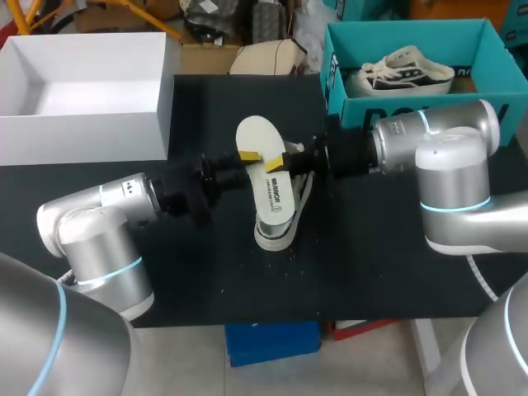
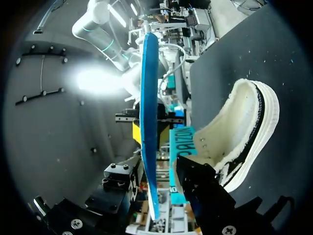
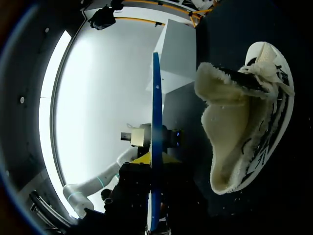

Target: Take the shoe out of the shoebox, open the shoe tongue, remove and reinsert the insole, then place the shoe into the shoebox

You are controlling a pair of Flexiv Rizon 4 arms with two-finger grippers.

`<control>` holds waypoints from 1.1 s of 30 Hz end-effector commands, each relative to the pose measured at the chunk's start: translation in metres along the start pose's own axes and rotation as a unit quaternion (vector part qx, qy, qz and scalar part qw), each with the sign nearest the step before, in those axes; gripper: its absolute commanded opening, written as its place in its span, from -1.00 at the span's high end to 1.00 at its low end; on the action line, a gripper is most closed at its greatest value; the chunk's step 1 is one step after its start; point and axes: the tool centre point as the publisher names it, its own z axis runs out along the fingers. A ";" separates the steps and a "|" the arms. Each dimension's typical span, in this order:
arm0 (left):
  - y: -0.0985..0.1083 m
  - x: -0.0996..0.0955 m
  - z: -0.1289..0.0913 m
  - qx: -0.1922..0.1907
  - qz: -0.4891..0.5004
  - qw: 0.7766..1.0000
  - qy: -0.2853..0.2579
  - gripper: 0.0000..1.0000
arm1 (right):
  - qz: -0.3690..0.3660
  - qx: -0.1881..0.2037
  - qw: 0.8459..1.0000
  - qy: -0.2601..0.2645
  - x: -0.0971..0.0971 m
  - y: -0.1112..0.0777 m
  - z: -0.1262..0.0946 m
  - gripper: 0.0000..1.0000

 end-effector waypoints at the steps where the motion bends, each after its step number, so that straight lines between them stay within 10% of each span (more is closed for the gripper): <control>1: -0.004 -0.001 0.002 0.000 0.003 1.000 0.001 0.13 | 0.000 -0.001 1.000 0.000 0.000 0.000 0.001 1.00; 25: -0.001 -0.008 0.017 -0.011 0.010 1.000 -0.014 1.00 | 0.000 -0.001 1.000 0.000 0.000 0.000 0.001 1.00; 26: -0.002 -0.008 0.017 -0.013 0.012 1.000 -0.012 1.00 | 0.000 -0.001 1.000 0.000 0.000 0.000 0.001 0.24; 27: -0.003 -0.008 0.017 -0.015 0.013 1.000 -0.010 1.00 | 0.002 -0.006 1.000 -0.004 0.001 0.001 0.000 -1.00; 33: -0.016 -0.010 0.002 -0.008 0.010 1.000 0.010 1.00 | 0.011 -0.055 0.998 -0.033 0.010 0.001 -0.022 -1.00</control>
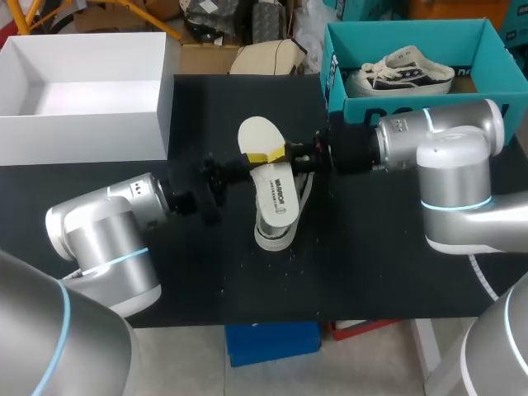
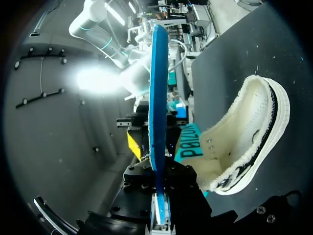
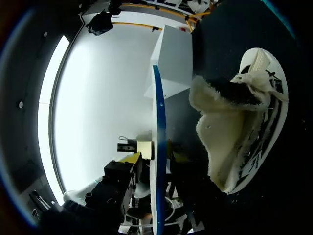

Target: Take the shoe out of the shoebox, open the shoe tongue, remove and reinsert the insole, then place the shoe into the shoebox

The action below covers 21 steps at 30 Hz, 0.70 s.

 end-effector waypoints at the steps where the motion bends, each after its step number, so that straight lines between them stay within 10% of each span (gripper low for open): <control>1: -0.015 -0.006 -0.016 0.007 0.000 1.000 0.020 1.00 | -0.005 -0.034 0.999 -0.030 0.013 -0.014 -0.020 -1.00; 21: -0.094 0.015 -0.088 0.086 -0.045 0.983 0.157 1.00 | -0.040 -0.215 0.953 -0.210 0.021 -0.056 -0.106 -1.00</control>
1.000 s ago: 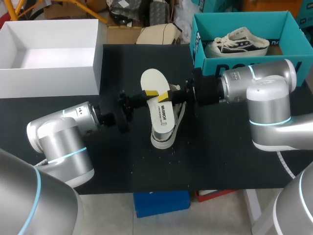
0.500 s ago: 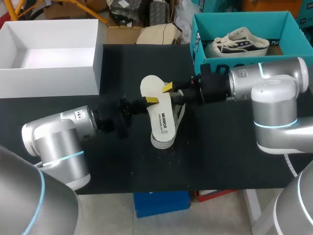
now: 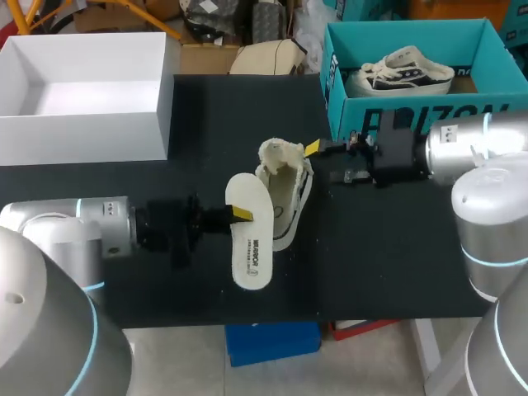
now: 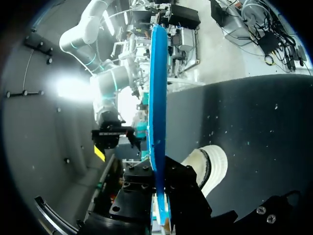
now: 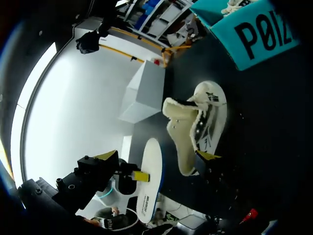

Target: Take the shoe out of the shoebox, open the shoe tongue, remove and reinsert the insole, then place the shoe into the shoebox

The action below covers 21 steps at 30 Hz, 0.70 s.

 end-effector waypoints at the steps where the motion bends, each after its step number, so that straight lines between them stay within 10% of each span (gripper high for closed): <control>1: -0.014 -0.001 -0.022 0.006 -0.005 1.000 0.018 1.00 | -0.021 -0.078 0.995 -0.053 0.003 -0.020 -0.034 -1.00; 21: -0.046 0.006 -0.030 0.052 -0.039 0.996 0.056 1.00 | -0.116 -0.110 0.983 -0.088 0.003 -0.032 -0.047 -1.00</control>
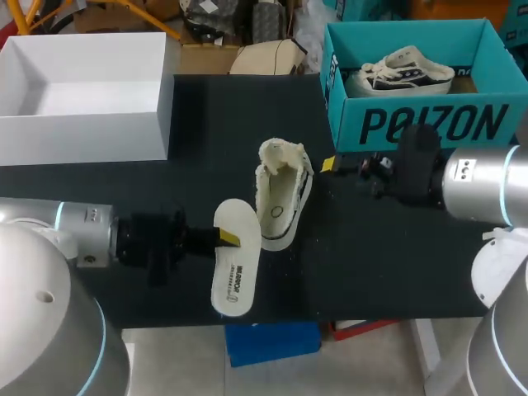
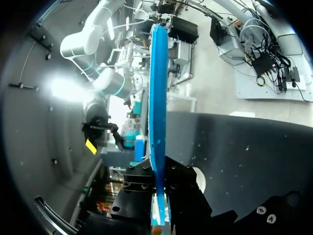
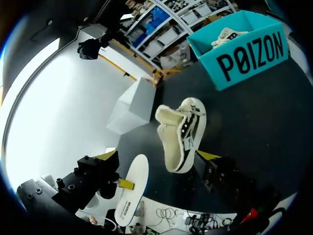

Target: Take the shoe out of the shoebox, open the shoe tongue, remove and reinsert the insole, then place the shoe into the shoebox

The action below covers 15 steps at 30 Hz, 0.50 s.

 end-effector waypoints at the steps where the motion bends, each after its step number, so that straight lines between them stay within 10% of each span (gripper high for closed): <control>1: -0.002 0.000 -0.001 0.008 -0.002 1.000 0.008 1.00 | -0.074 -0.023 0.997 -0.015 -0.006 -0.007 -0.005 -1.00; 15: -0.008 0.007 0.000 0.014 -0.015 1.000 0.006 1.00 | -0.158 -0.059 0.985 -0.042 -0.018 -0.018 -0.017 -1.00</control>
